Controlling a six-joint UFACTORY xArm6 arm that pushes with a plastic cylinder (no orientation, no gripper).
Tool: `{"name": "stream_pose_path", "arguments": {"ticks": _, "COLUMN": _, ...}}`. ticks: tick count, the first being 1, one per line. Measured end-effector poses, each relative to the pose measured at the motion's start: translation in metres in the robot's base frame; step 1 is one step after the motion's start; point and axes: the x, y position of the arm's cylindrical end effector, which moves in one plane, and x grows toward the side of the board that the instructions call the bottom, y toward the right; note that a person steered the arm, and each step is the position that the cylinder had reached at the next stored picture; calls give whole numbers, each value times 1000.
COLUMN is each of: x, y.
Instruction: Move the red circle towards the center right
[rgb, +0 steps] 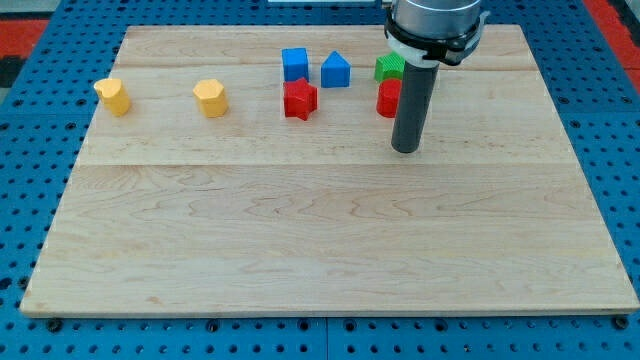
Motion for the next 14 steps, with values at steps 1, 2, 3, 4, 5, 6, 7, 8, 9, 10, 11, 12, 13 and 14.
{"name": "stream_pose_path", "arguments": {"ticks": 1, "x": 2, "y": 0}}
{"name": "stream_pose_path", "arguments": {"ticks": 2, "x": 2, "y": 2}}
{"name": "stream_pose_path", "arguments": {"ticks": 3, "x": 2, "y": 24}}
{"name": "stream_pose_path", "arguments": {"ticks": 4, "x": 2, "y": 35}}
{"name": "stream_pose_path", "arguments": {"ticks": 5, "x": 2, "y": 36}}
{"name": "stream_pose_path", "arguments": {"ticks": 6, "x": 1, "y": 36}}
{"name": "stream_pose_path", "arguments": {"ticks": 7, "x": -14, "y": 62}}
{"name": "stream_pose_path", "arguments": {"ticks": 8, "x": -67, "y": 112}}
{"name": "stream_pose_path", "arguments": {"ticks": 9, "x": -98, "y": 79}}
{"name": "stream_pose_path", "arguments": {"ticks": 10, "x": -99, "y": 49}}
{"name": "stream_pose_path", "arguments": {"ticks": 11, "x": -116, "y": 49}}
{"name": "stream_pose_path", "arguments": {"ticks": 12, "x": -130, "y": 24}}
{"name": "stream_pose_path", "arguments": {"ticks": 13, "x": -136, "y": -5}}
{"name": "stream_pose_path", "arguments": {"ticks": 14, "x": -130, "y": -13}}
